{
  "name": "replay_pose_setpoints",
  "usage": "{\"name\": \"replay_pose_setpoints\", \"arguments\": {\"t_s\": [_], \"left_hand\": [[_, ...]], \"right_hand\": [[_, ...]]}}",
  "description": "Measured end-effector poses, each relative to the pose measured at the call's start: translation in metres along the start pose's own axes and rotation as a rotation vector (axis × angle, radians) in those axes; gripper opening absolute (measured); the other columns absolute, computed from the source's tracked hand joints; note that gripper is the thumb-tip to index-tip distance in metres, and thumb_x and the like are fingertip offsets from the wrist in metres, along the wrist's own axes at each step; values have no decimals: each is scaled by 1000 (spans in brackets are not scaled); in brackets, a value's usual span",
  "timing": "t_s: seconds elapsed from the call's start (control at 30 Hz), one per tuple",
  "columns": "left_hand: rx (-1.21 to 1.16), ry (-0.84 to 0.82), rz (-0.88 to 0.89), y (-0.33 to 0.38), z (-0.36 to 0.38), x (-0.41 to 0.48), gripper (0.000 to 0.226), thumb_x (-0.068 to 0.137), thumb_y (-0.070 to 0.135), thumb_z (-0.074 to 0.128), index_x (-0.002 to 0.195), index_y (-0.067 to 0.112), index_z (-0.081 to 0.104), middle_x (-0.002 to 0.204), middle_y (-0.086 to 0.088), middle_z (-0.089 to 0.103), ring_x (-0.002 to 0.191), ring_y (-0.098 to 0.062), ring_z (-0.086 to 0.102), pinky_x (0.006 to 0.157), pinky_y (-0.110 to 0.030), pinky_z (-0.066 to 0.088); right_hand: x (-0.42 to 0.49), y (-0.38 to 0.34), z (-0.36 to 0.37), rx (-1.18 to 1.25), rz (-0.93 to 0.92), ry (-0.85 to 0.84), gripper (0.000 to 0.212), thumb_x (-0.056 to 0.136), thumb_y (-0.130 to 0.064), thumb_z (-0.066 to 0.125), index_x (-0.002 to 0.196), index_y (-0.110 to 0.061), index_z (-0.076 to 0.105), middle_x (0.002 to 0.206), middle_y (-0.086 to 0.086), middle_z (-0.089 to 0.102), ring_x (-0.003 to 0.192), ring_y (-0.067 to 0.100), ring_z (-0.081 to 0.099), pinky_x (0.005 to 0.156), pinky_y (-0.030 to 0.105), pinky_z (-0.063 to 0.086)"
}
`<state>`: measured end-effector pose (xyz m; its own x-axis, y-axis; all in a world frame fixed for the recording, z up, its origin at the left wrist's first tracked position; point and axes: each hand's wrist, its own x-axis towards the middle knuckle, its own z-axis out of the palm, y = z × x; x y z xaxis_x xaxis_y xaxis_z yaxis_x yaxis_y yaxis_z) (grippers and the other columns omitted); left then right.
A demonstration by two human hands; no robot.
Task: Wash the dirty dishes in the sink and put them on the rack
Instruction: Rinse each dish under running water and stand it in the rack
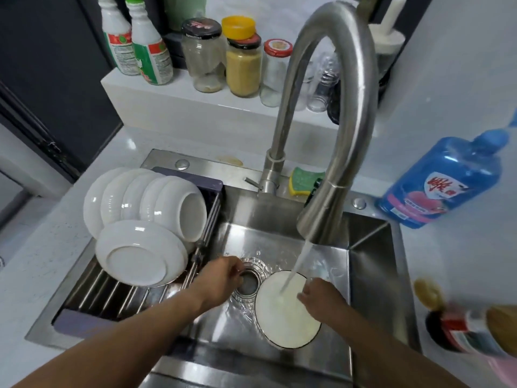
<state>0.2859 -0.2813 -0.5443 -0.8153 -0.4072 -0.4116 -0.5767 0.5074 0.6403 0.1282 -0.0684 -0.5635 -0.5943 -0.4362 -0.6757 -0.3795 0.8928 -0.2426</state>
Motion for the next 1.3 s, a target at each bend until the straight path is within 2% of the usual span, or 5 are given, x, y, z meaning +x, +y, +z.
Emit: {"name": "replay_pose_setpoints", "arguments": {"t_s": [0.3,0.4,0.7,0.87,1.3], "left_hand": [[-21,-200,-194,0,79,36,39,97,8,54,74,35,37,78,17,42,87,-11,49,66,-10,41],[-102,-216,-235,-5,89,46,20,82,10,56,70,22,45,77,-2,53,74,-18,49,69,-41,54],[-321,-293,-339,-9,109,44,22,93,-5,47,105,2,64,90,-12,60,72,-19,57,61,-22,44],[-444,-275,-415,-12,113,42,21,84,0,53,102,-4,63,86,-18,57,65,-21,56,59,-28,43],[-644,-226,-545,-10,130,34,47,88,-16,44,128,3,58,110,-17,71,80,-21,67,60,-21,51]], "right_hand": [[21,49,13,53,31,72,13,94,-22,64,97,-17,53,100,2,63,91,22,61,67,27,42],[30,57,19,68,48,117,18,94,-19,65,94,-18,47,96,0,61,88,22,61,72,29,46],[28,72,45,202,189,23,28,90,-25,72,93,-15,45,103,5,62,89,27,67,60,23,45],[30,75,65,501,303,28,33,85,-7,73,96,-11,42,95,7,54,76,35,69,49,48,61],[27,83,78,756,324,19,28,82,10,37,90,-15,49,105,14,55,94,38,62,55,60,60]]}}
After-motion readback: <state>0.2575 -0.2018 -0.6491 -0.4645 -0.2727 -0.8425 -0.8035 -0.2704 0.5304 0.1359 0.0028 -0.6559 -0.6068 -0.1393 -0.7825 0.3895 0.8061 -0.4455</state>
